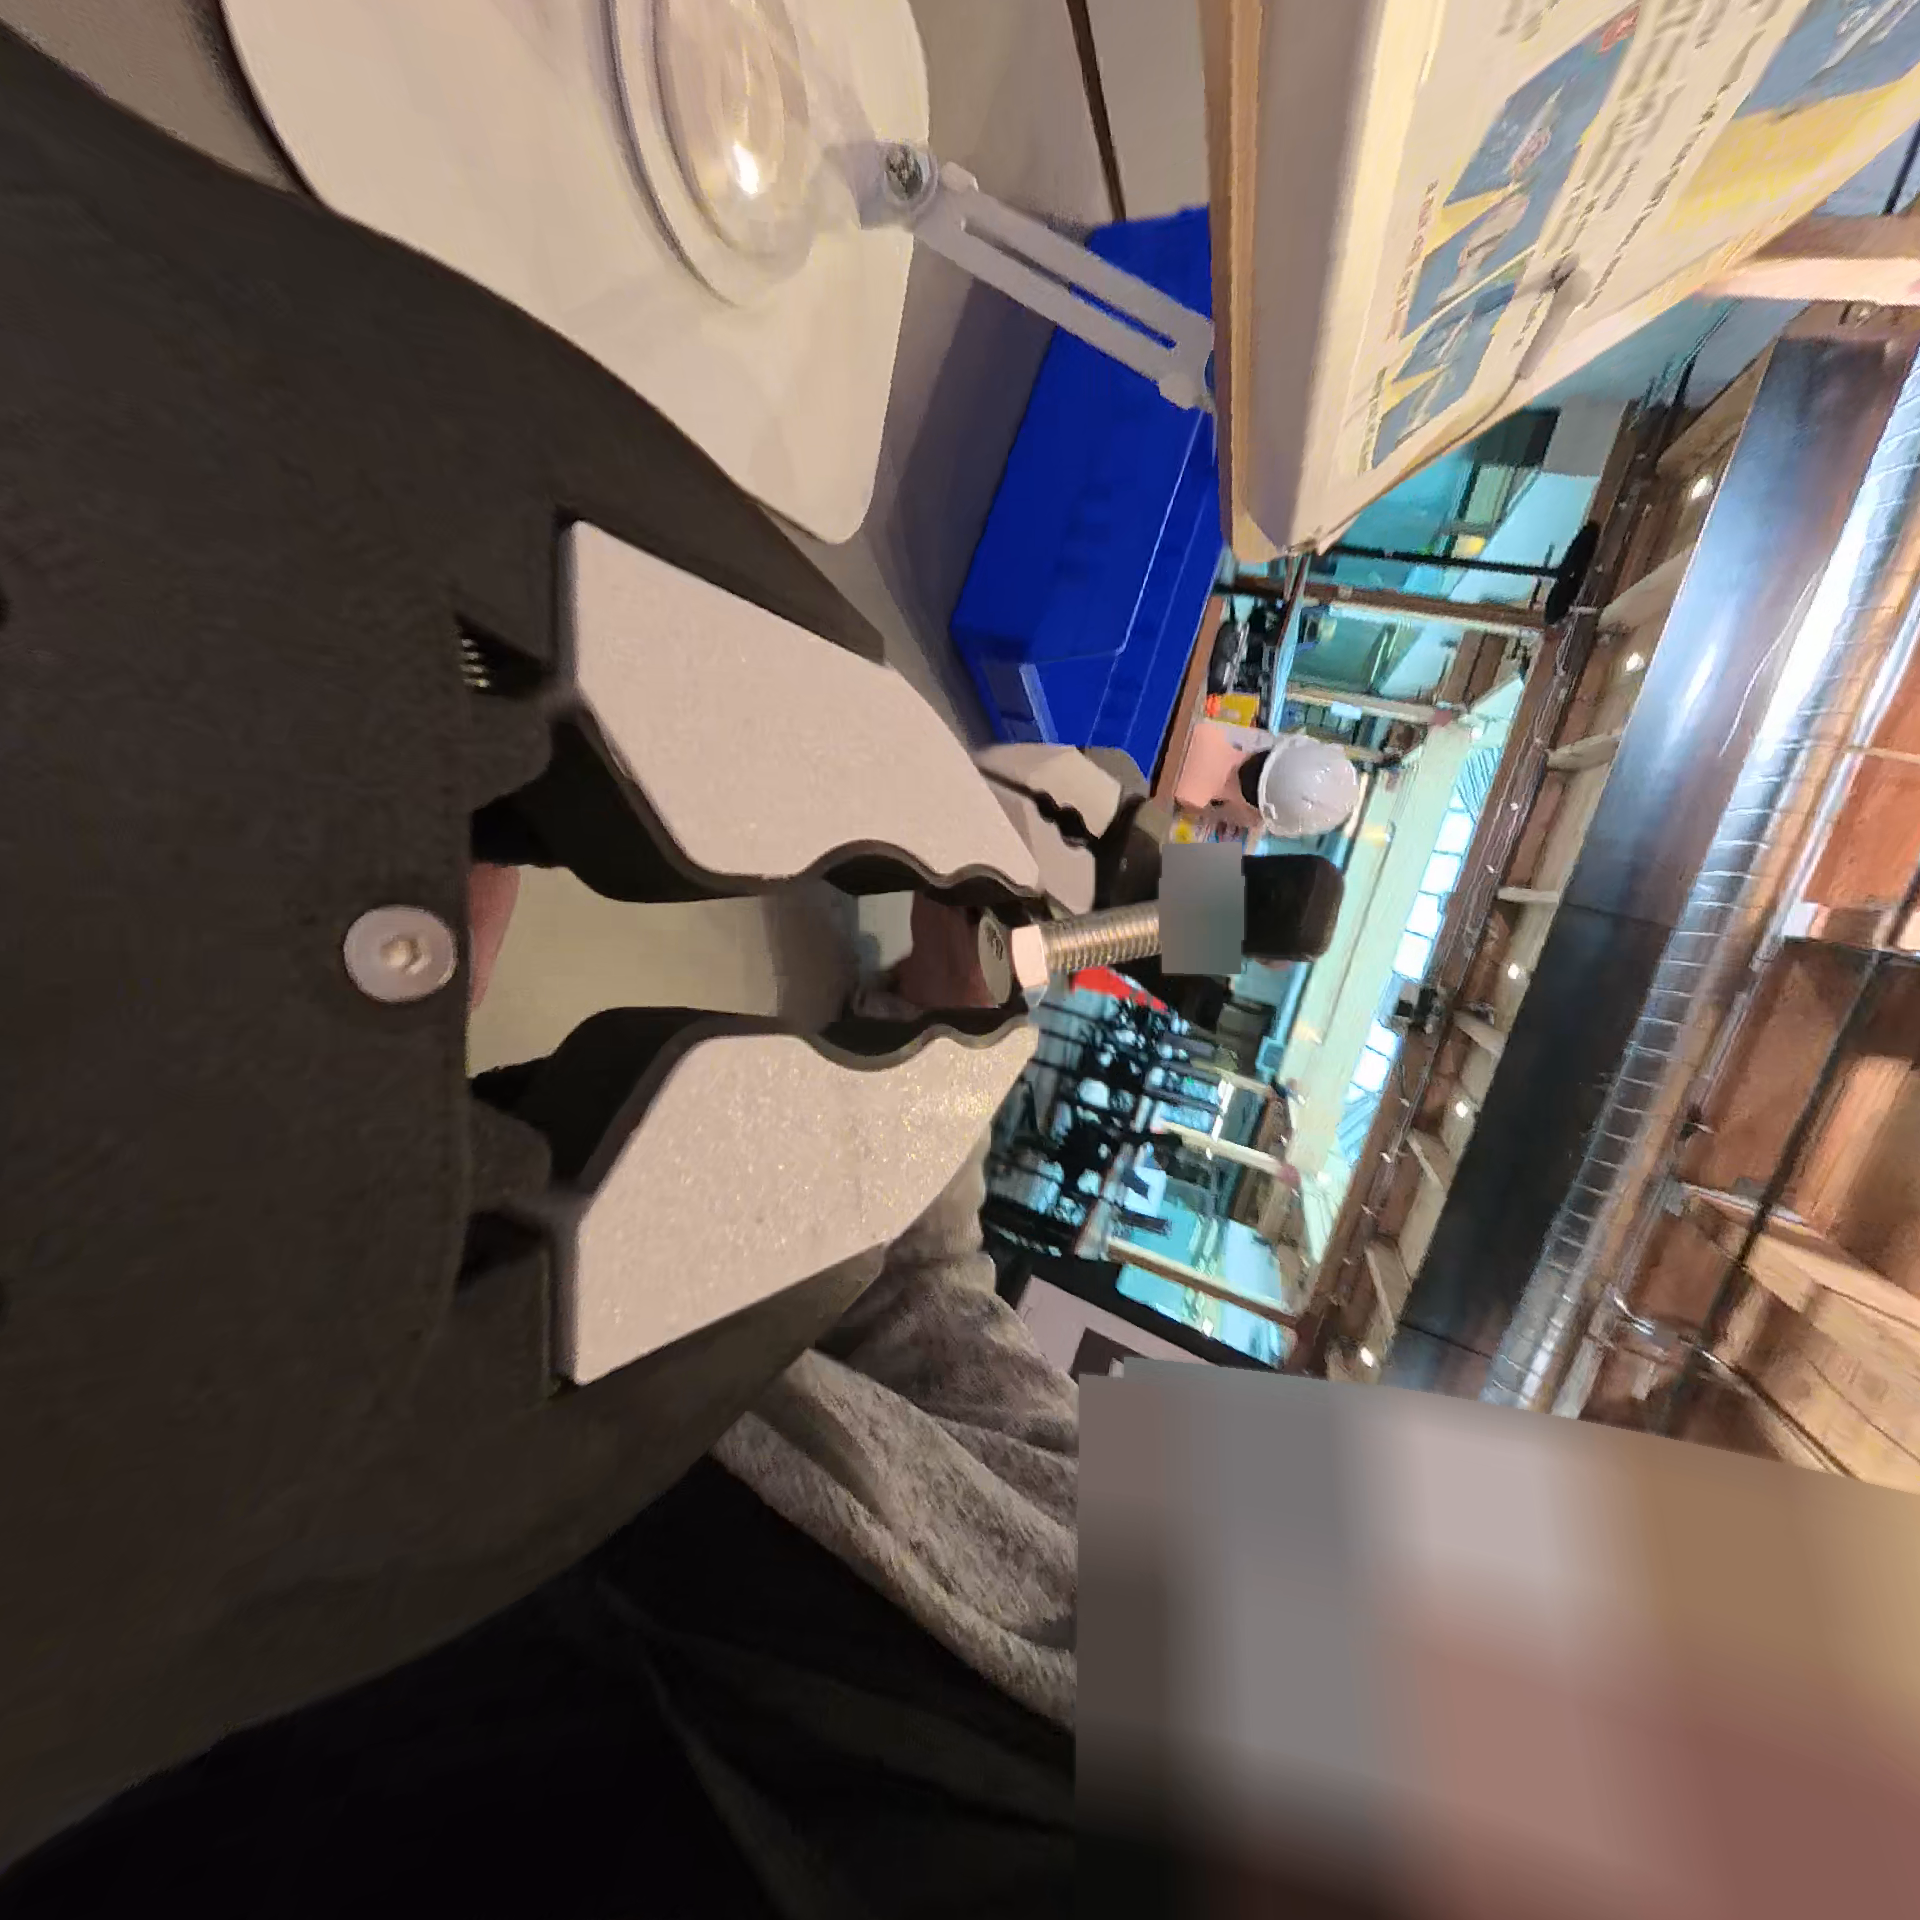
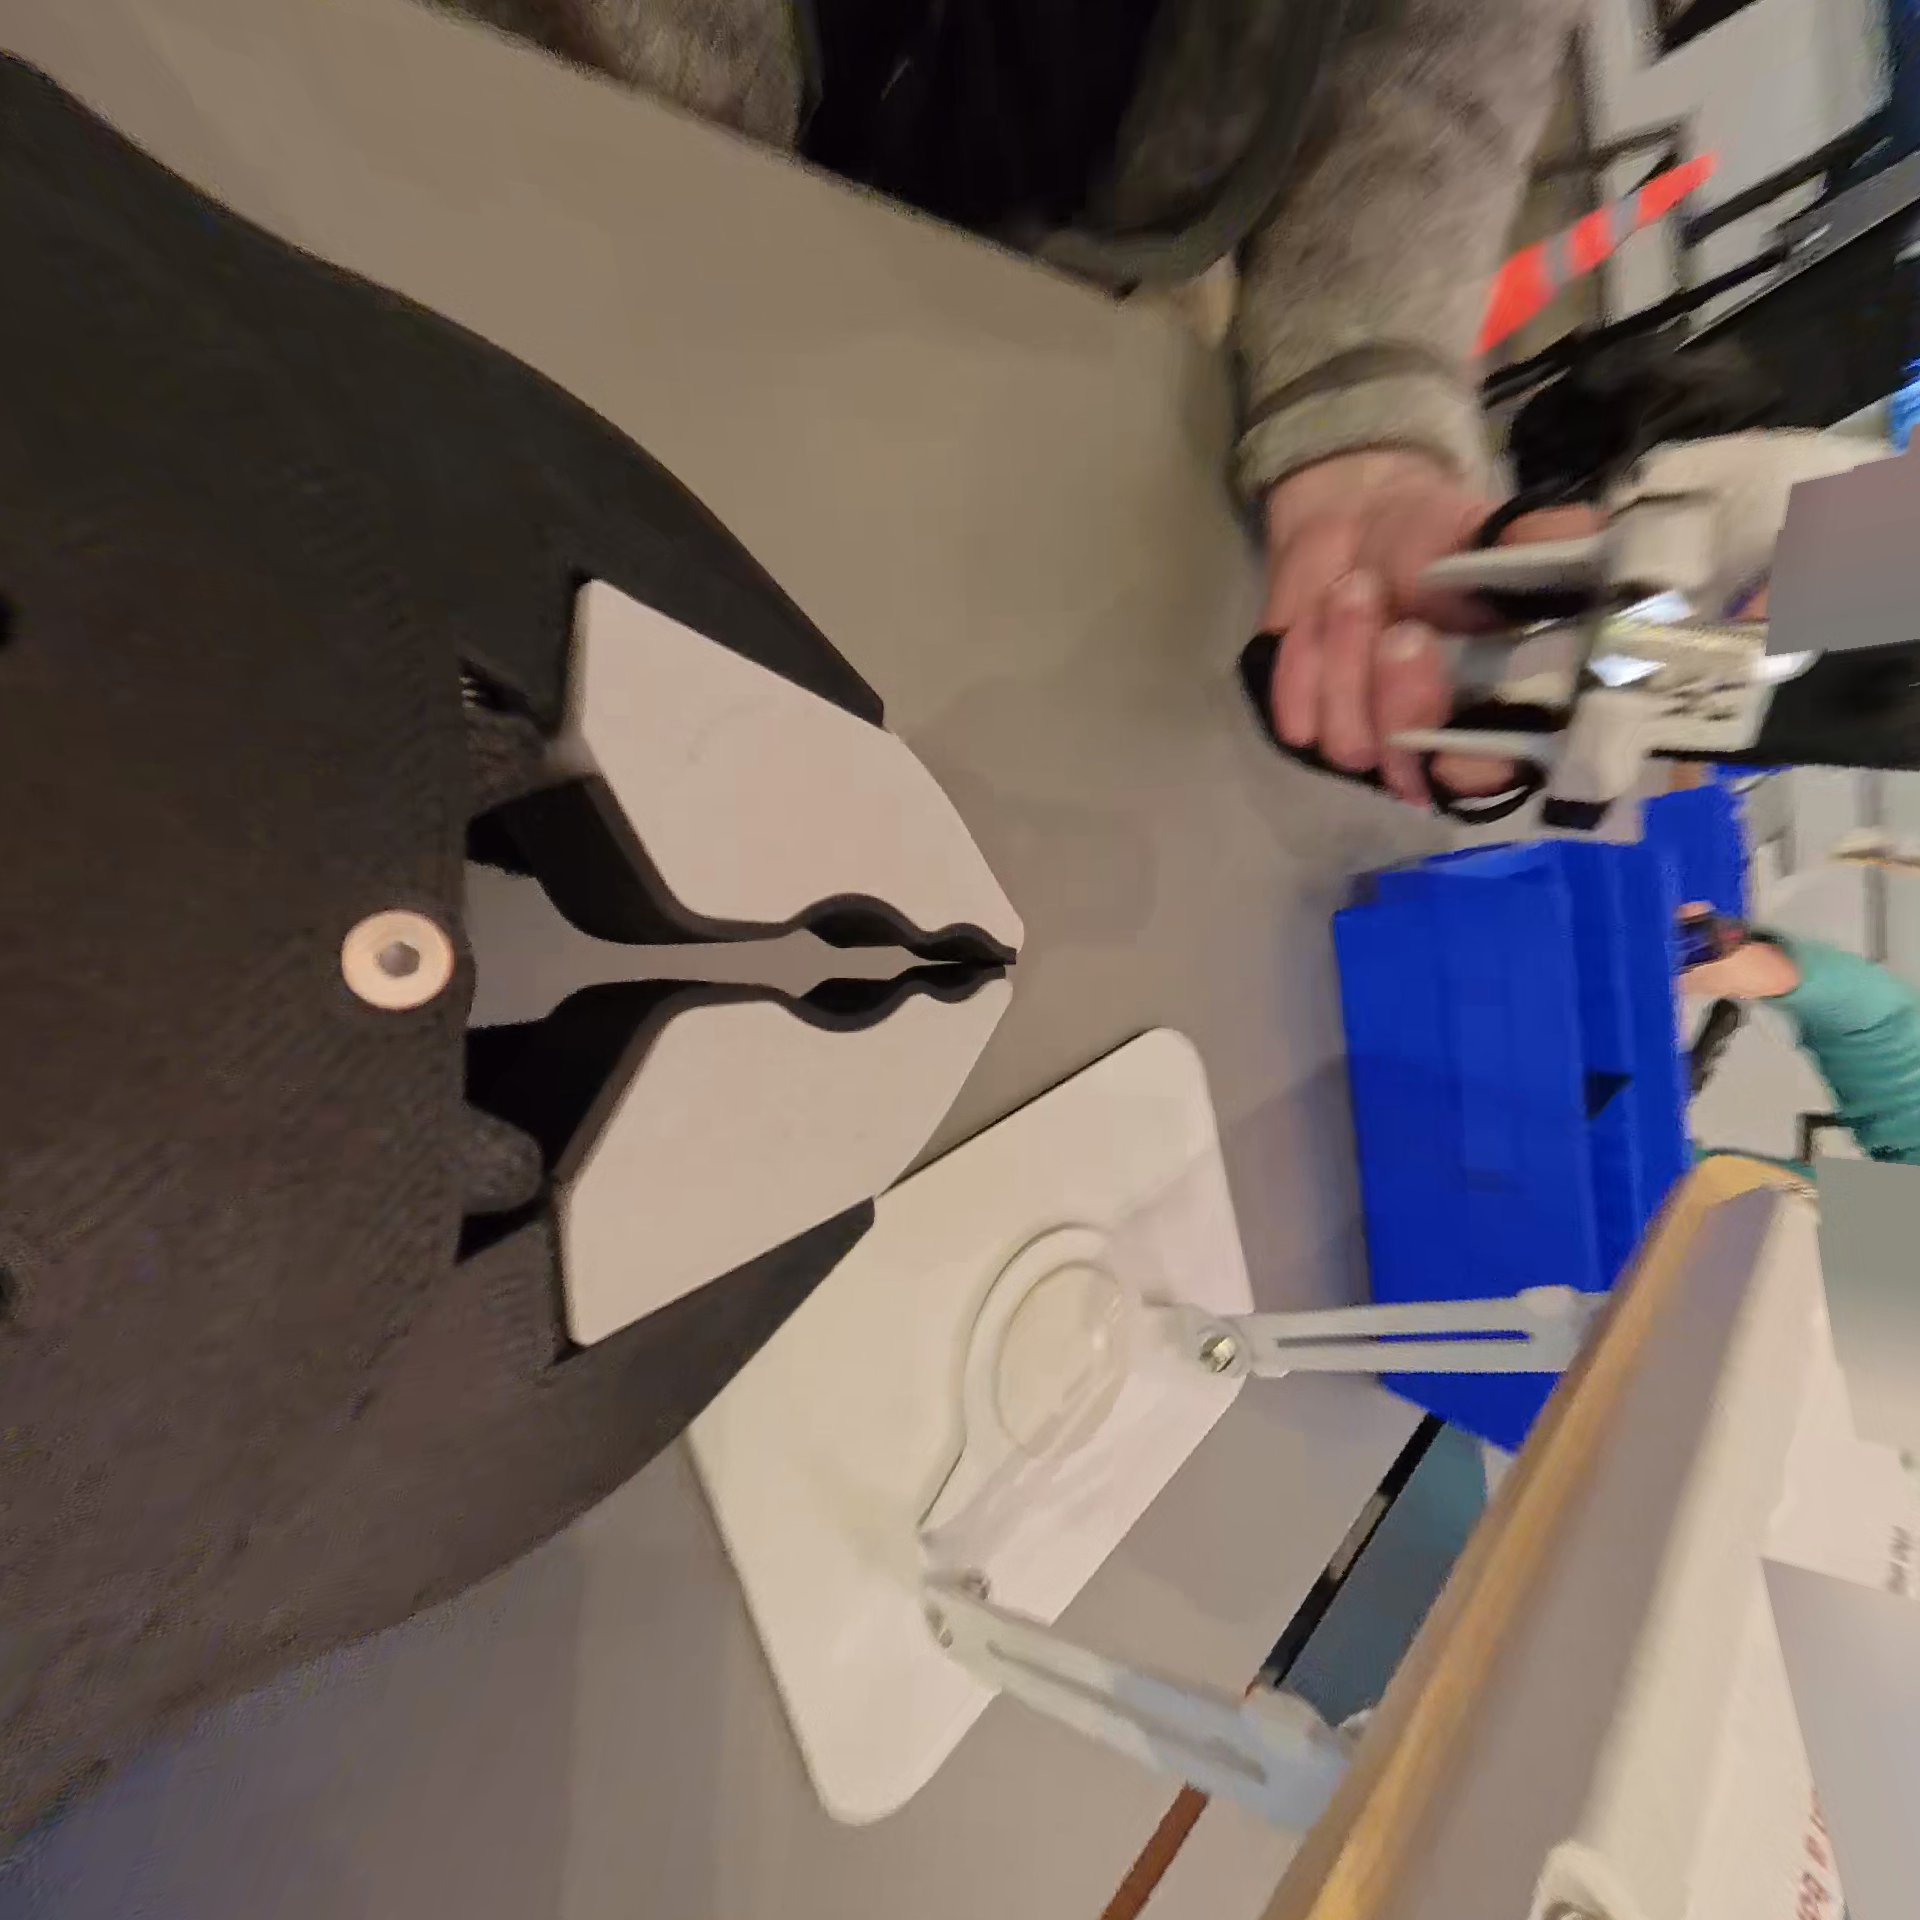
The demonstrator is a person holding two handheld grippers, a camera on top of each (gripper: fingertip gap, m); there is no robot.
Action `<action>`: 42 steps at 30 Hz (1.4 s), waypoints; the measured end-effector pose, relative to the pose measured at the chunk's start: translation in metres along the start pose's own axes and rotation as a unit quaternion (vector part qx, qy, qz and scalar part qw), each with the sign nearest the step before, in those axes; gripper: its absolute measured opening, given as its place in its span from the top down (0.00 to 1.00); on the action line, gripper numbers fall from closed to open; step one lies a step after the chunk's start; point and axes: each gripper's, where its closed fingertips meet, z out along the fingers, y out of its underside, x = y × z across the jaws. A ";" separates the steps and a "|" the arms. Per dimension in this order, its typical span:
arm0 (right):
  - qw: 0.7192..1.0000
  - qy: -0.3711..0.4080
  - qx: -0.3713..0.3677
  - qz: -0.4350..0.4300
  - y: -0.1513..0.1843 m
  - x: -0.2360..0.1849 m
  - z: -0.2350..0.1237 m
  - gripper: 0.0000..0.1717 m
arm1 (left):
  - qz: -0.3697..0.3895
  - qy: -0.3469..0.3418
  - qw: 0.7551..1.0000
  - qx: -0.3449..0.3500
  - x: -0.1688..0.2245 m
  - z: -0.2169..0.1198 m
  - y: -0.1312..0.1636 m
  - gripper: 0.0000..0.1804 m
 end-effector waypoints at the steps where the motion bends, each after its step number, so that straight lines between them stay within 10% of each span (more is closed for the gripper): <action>1: 0.999 -0.010 0.027 0.019 -0.009 -0.004 0.002 1.00 | 0.014 -0.006 1.000 -0.001 0.001 0.002 0.000 0.90; 18: 0.946 -0.135 0.256 0.148 -0.093 -0.049 0.043 0.90 | 0.156 -0.122 0.978 -0.060 -0.011 0.044 0.017 0.90; 28: 0.958 -0.141 0.223 0.114 -0.091 -0.052 0.045 0.95 | 0.113 -0.088 0.988 -0.051 -0.009 0.047 0.022 0.89; 33: 0.971 -0.154 0.169 0.062 -0.091 -0.059 0.042 0.95 | 0.076 -0.054 0.992 -0.083 -0.004 0.050 0.032 0.73; 42: 0.984 -0.158 0.081 0.025 -0.067 -0.064 0.049 0.95 | 0.079 -0.057 0.975 -0.197 -0.006 0.051 0.061 0.79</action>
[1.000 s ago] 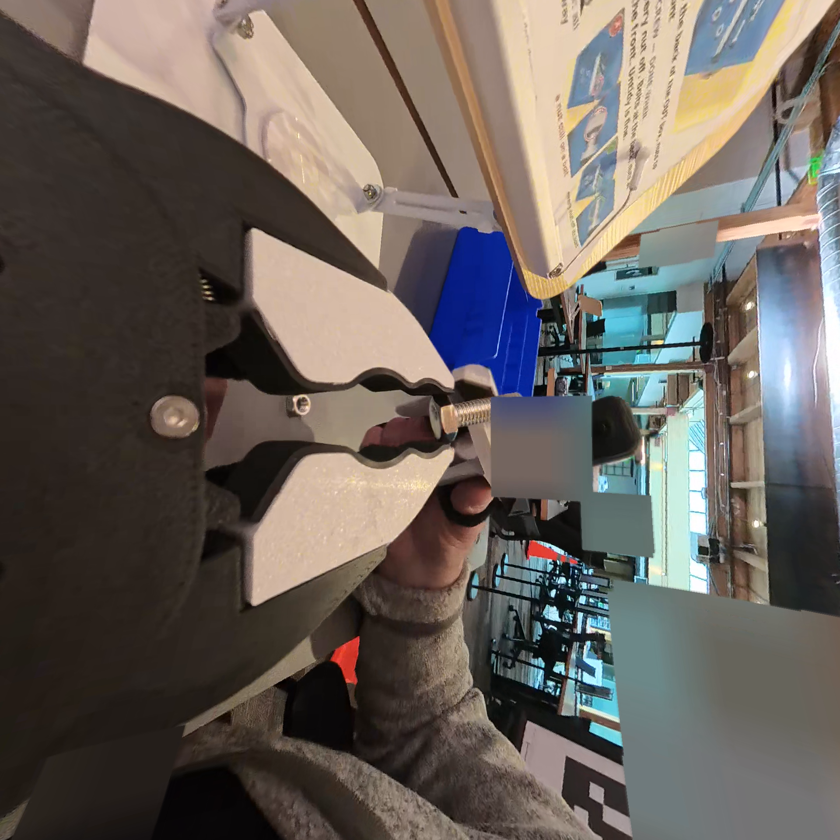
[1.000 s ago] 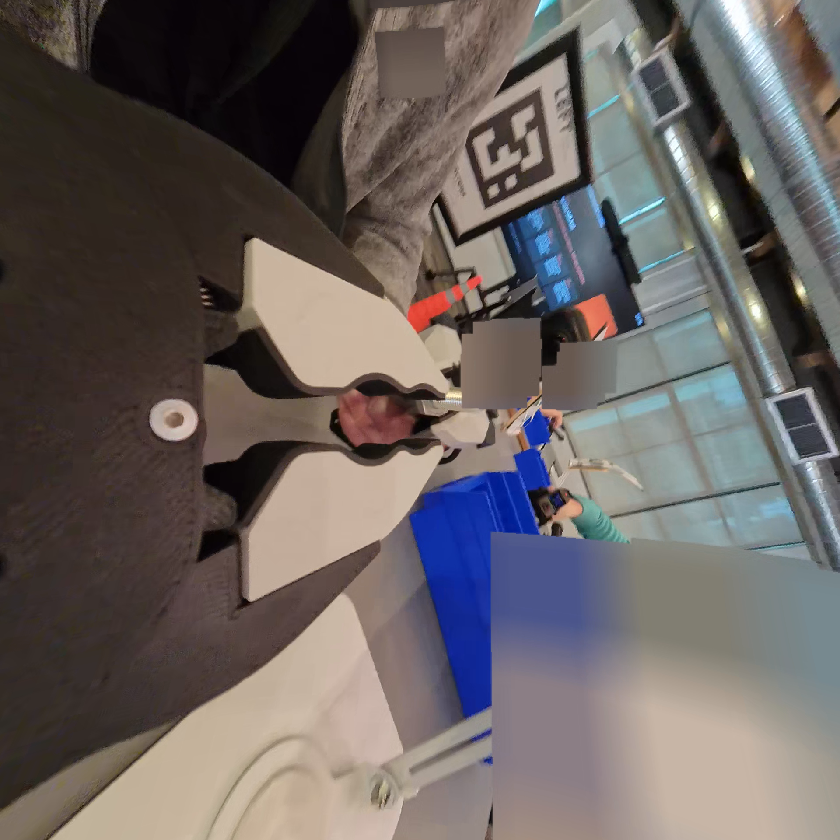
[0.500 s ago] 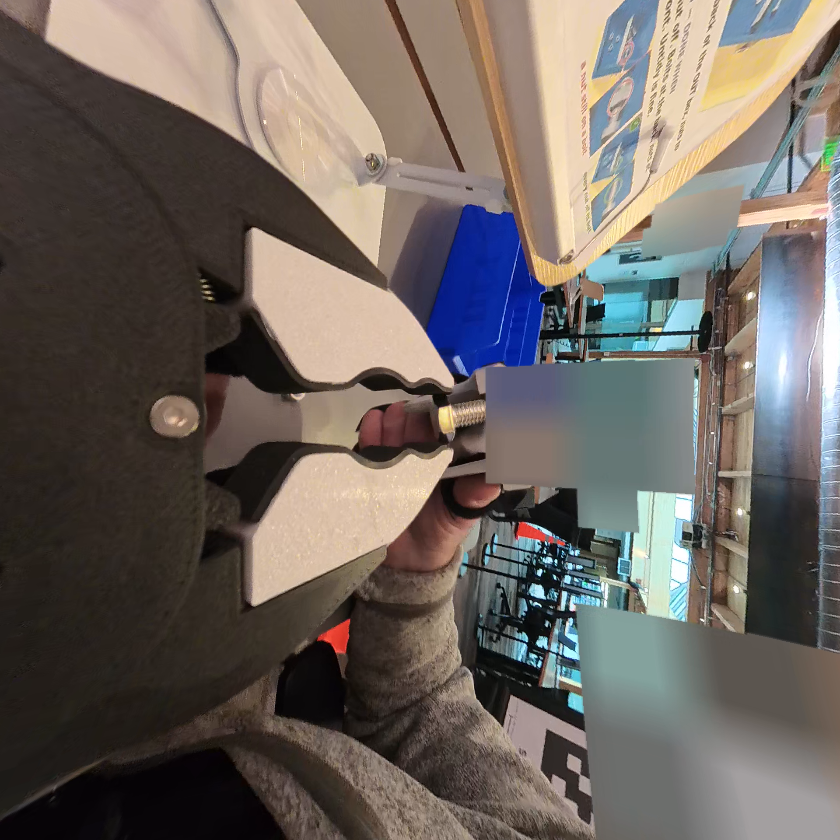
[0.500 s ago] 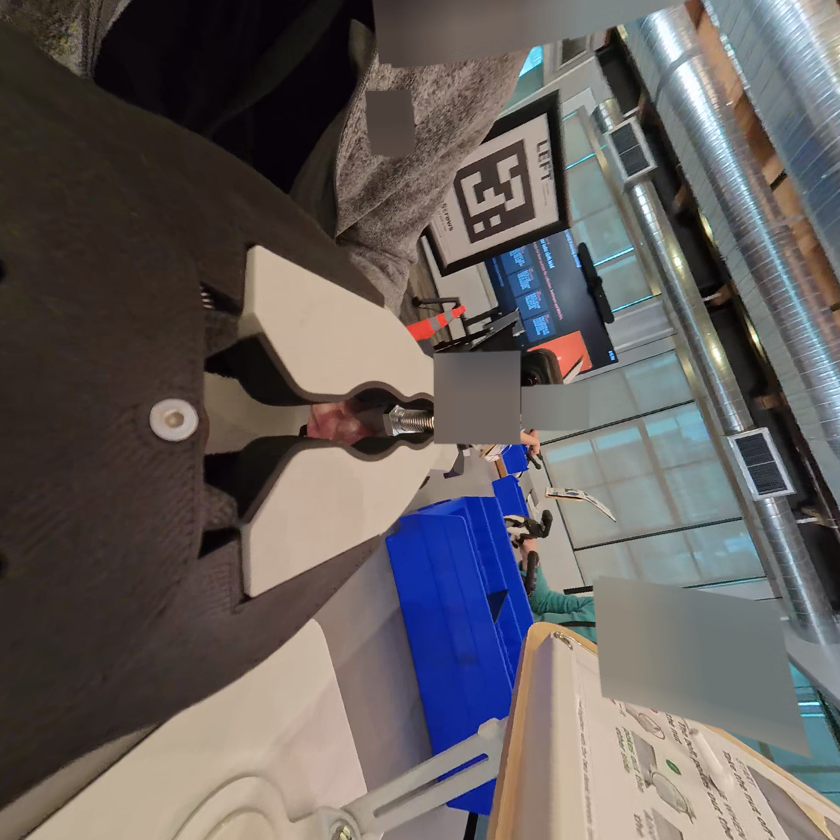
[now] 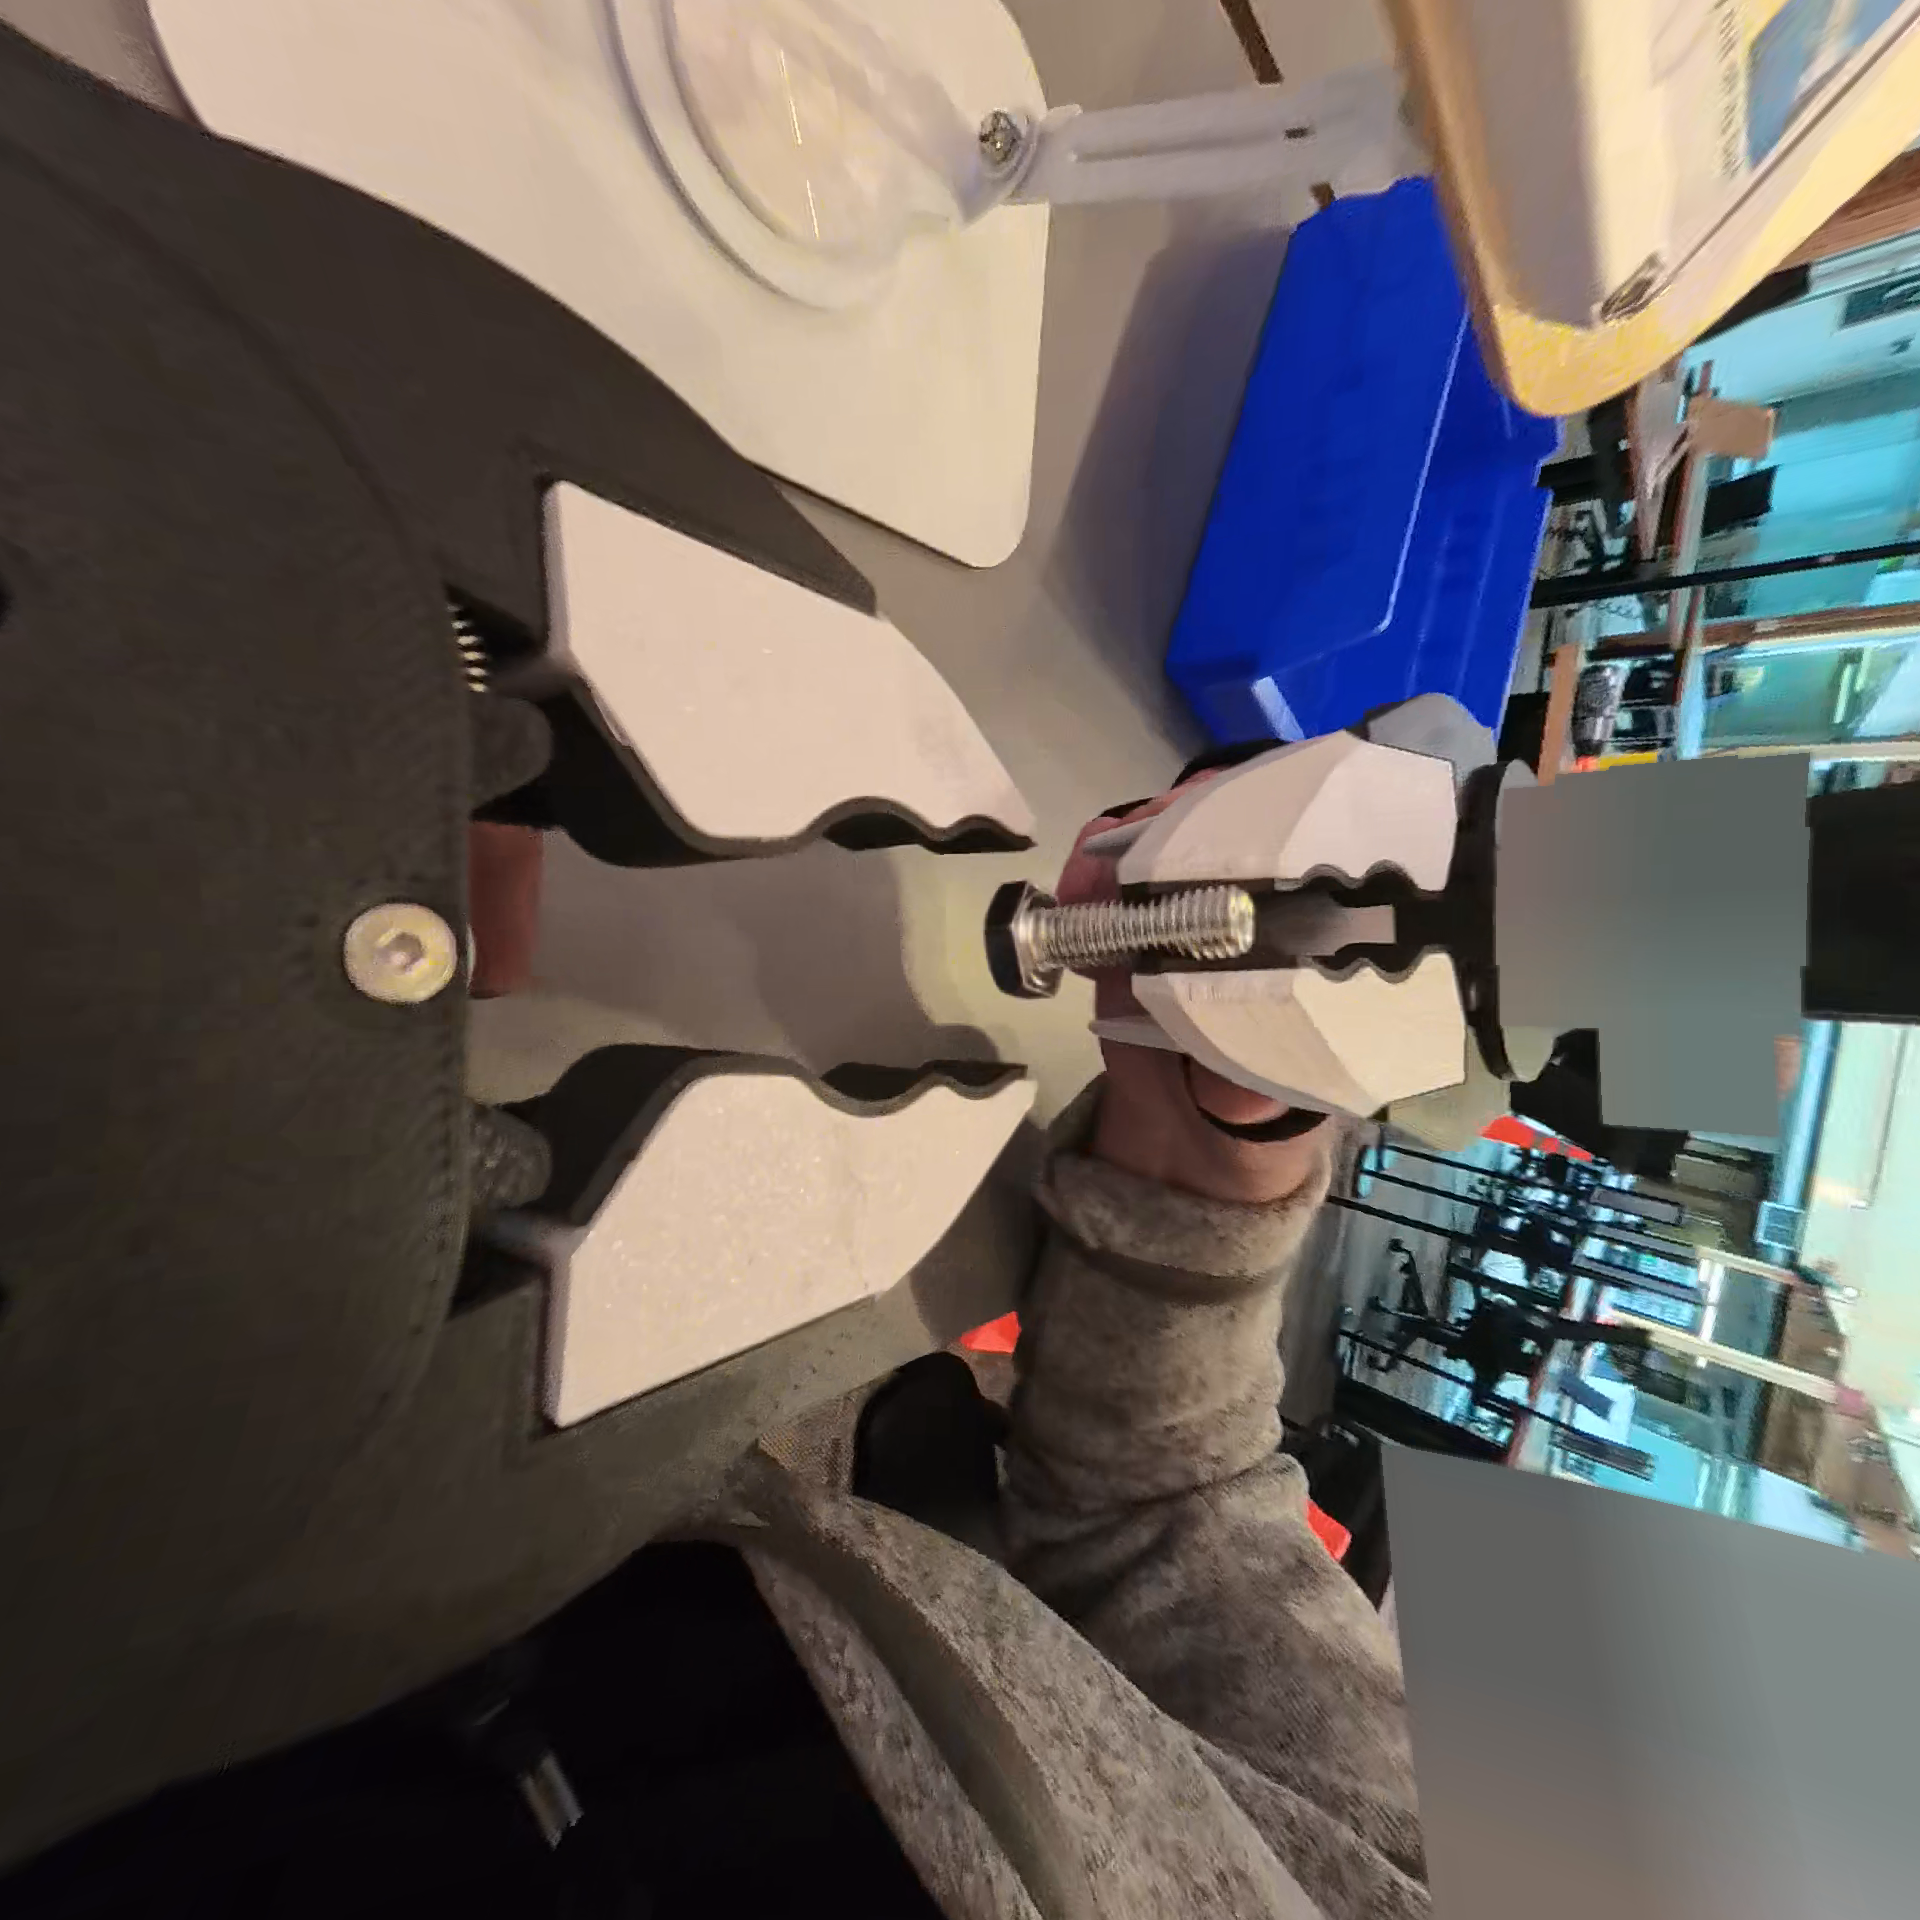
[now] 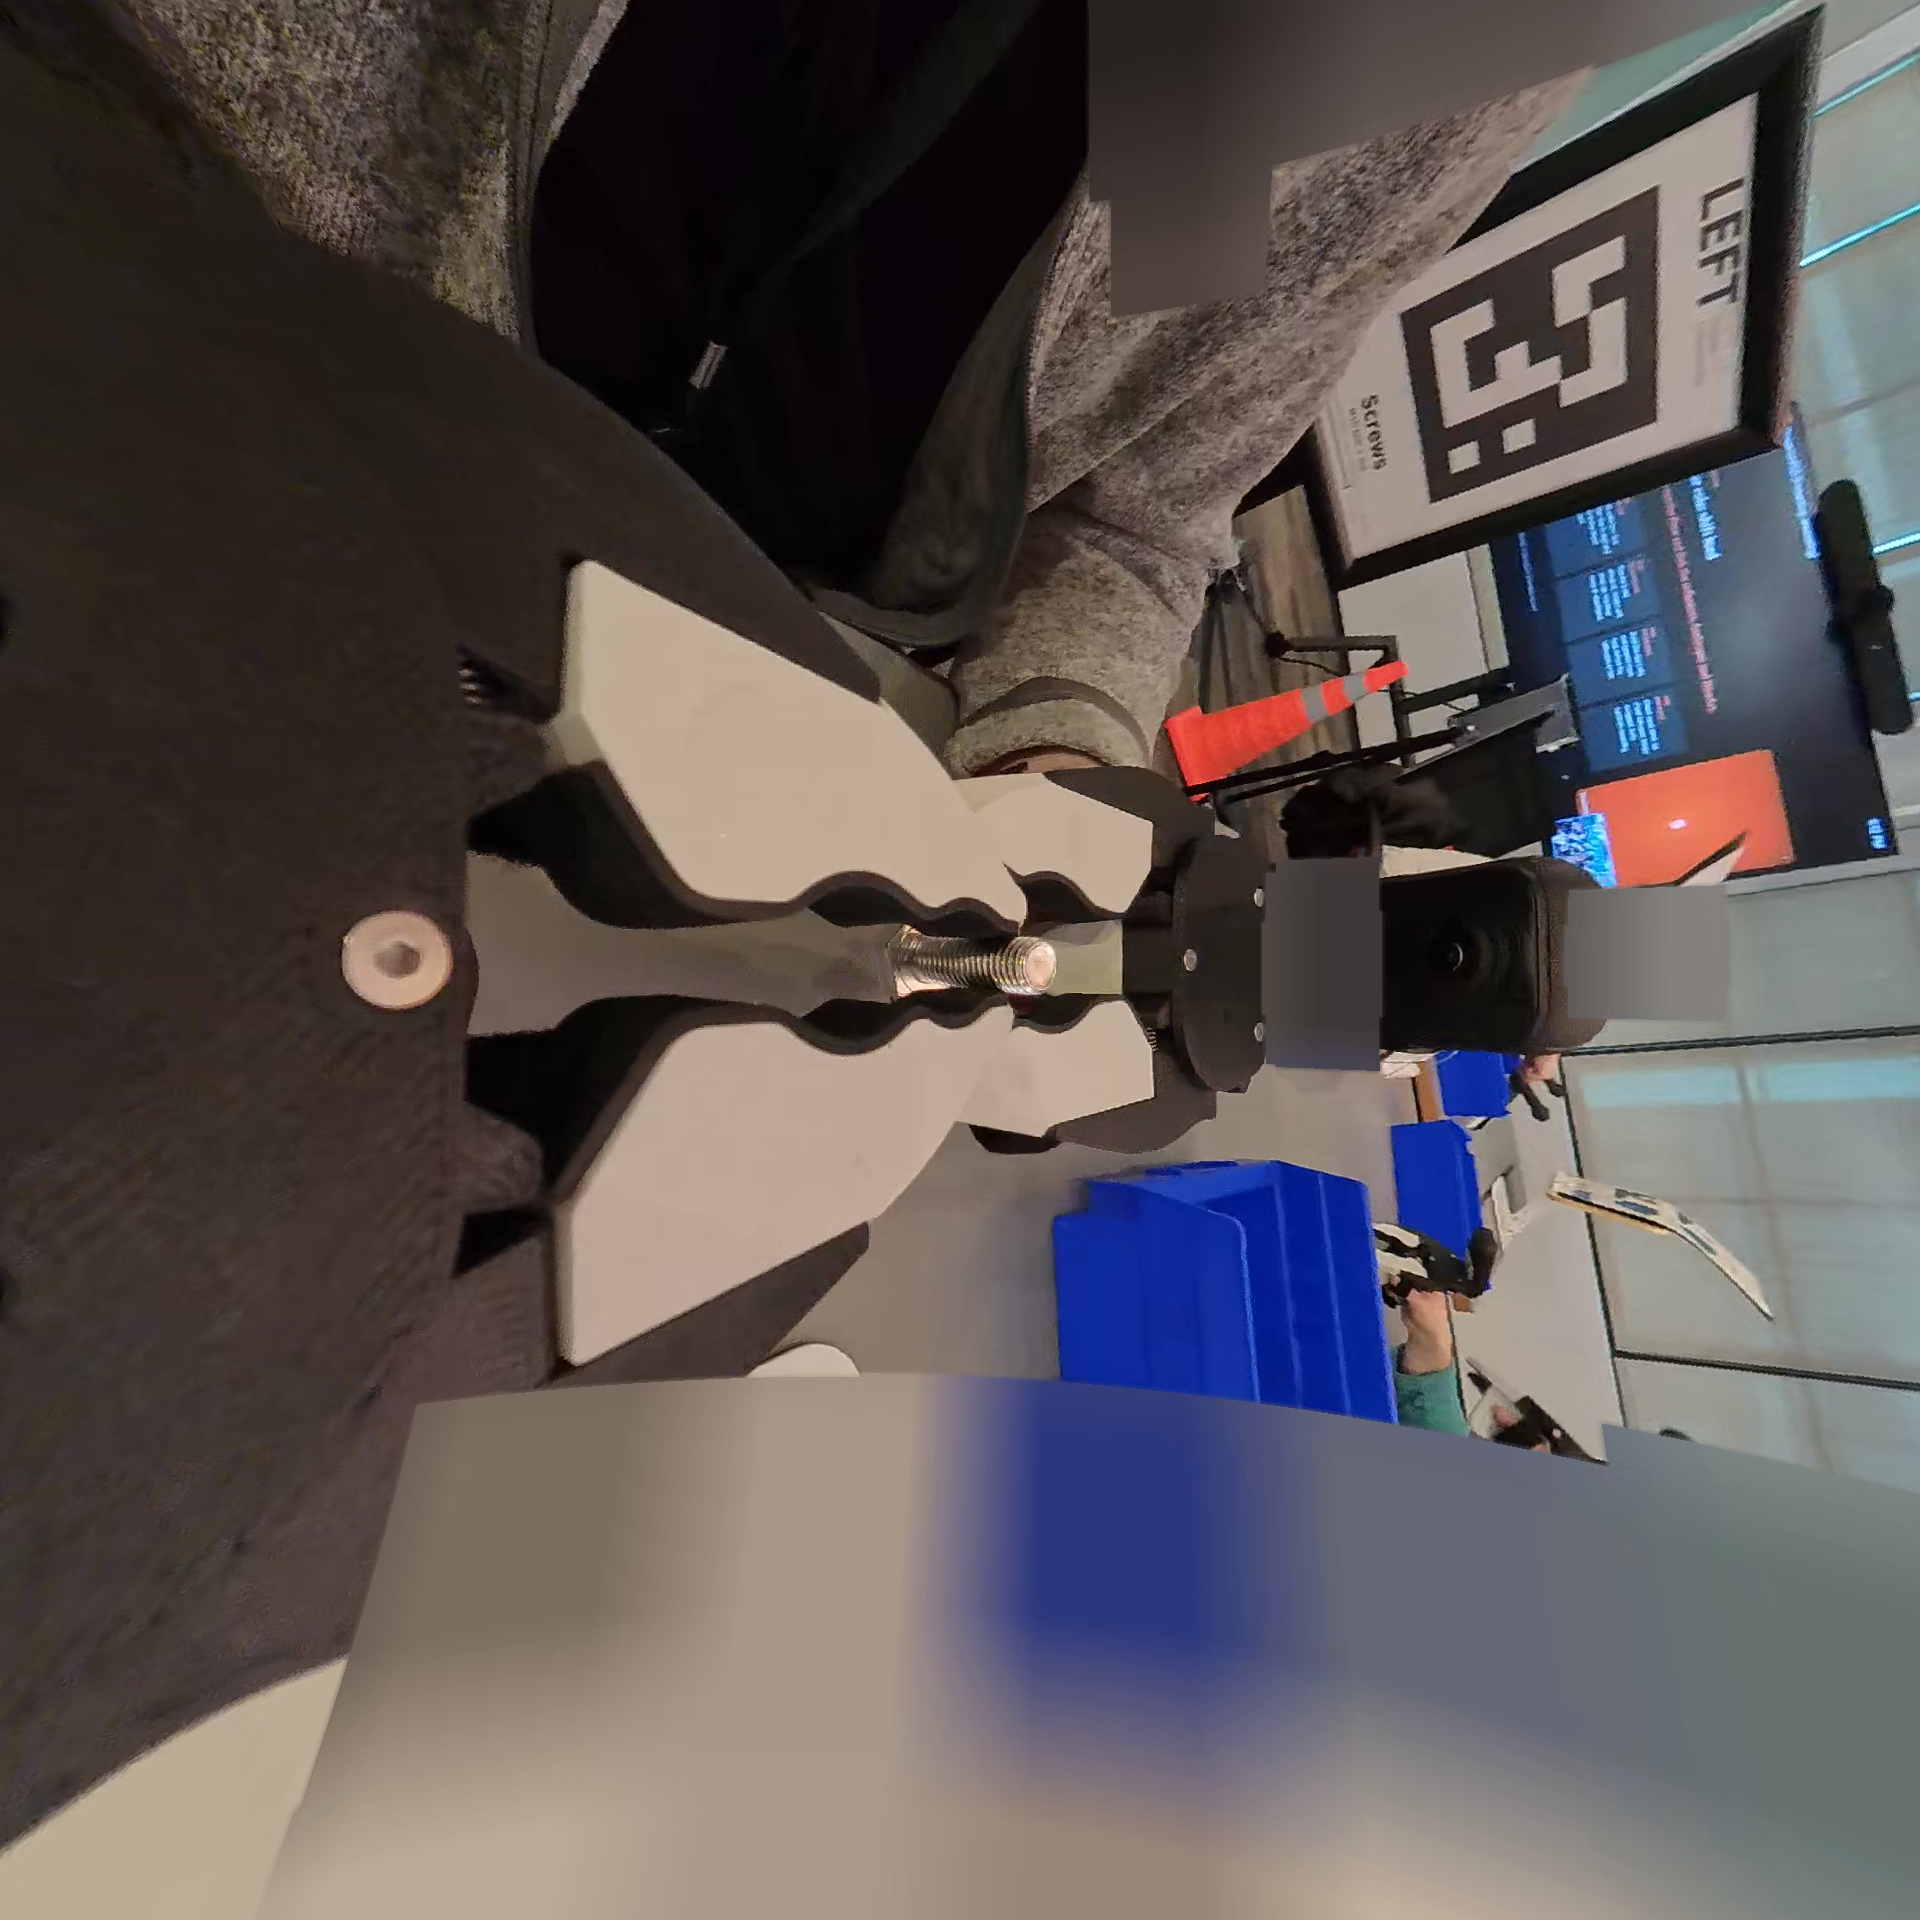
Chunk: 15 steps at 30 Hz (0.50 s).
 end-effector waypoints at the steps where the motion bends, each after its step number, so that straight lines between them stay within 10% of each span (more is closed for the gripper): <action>1: 1.000 -0.001 -0.004 0.000 0.002 0.000 0.001 0.95 | -0.001 0.004 1.000 -0.001 0.001 0.001 0.001 0.81; 15: 1.000 -0.015 -0.011 -0.005 0.006 -0.005 0.004 0.95 | -0.012 0.025 1.000 0.007 0.004 0.000 0.002 0.90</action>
